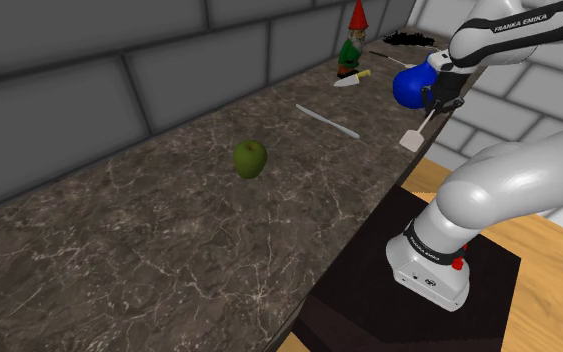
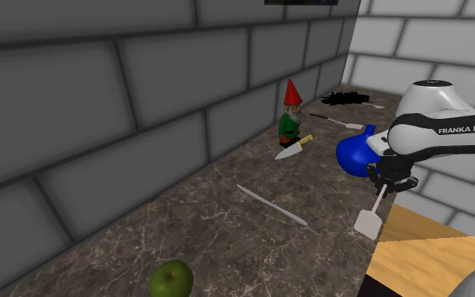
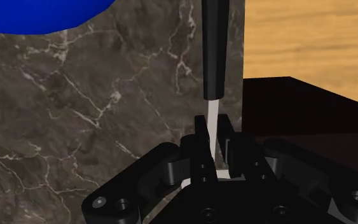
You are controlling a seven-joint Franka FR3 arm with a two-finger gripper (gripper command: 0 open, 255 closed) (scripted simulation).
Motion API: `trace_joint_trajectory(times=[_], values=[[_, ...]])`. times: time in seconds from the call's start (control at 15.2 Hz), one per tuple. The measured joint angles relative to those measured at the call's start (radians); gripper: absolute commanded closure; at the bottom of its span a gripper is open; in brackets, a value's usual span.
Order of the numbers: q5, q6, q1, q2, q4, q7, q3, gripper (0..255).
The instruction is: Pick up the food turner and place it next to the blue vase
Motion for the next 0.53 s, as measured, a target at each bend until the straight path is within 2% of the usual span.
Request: trace_joint_trajectory(times=[0.53], values=[[-0.014,0.119,0.020,0.069,-0.049,0.001,-0.061,255]])
